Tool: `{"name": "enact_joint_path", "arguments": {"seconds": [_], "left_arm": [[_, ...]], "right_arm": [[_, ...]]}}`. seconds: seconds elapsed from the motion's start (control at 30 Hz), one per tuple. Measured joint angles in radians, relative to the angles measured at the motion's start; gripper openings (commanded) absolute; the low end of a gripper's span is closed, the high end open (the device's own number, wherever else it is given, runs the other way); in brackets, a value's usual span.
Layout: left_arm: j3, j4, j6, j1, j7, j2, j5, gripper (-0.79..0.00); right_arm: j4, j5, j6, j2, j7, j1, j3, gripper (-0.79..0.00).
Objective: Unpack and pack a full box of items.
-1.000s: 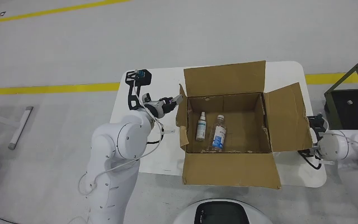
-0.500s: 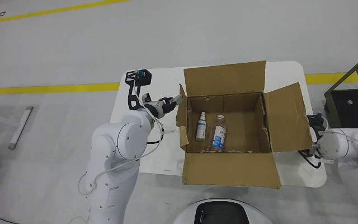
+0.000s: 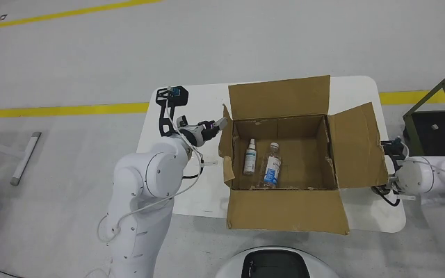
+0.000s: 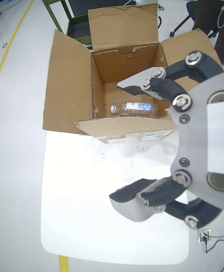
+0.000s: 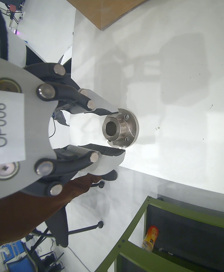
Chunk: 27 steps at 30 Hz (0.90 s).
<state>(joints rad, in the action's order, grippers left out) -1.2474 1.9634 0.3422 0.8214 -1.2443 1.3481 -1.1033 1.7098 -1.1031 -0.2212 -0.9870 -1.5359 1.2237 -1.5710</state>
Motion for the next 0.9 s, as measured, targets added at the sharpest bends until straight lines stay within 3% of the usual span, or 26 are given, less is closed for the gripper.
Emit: {"name": "enact_joint_path", "arguments": {"seconds": [0.27,0.37,0.47,0.5,0.9], "left_arm": [[0.0,0.0,0.0,0.0,0.0,0.0,0.0,0.0],[0.0,0.0,0.0,0.0,0.0,0.0,0.0,0.0],[0.0,0.0,0.0,0.0,0.0,0.0,0.0,0.0],[0.0,0.0,0.0,0.0,0.0,0.0,0.0,0.0],[0.0,0.0,0.0,0.0,0.0,0.0,0.0,0.0]], "right_arm": [[-0.028,-0.002,-0.004,0.002,0.0,-0.015,0.023,-0.489],[-0.035,-0.002,-0.004,0.002,0.0,-0.018,0.03,-0.554],[-0.043,-0.003,-0.005,0.002,0.0,-0.021,0.034,-0.76],[-0.044,-0.003,-0.005,0.003,0.0,-0.022,0.034,-0.785],[0.003,0.075,-0.019,0.009,0.0,-0.025,-0.038,-0.785]]}}
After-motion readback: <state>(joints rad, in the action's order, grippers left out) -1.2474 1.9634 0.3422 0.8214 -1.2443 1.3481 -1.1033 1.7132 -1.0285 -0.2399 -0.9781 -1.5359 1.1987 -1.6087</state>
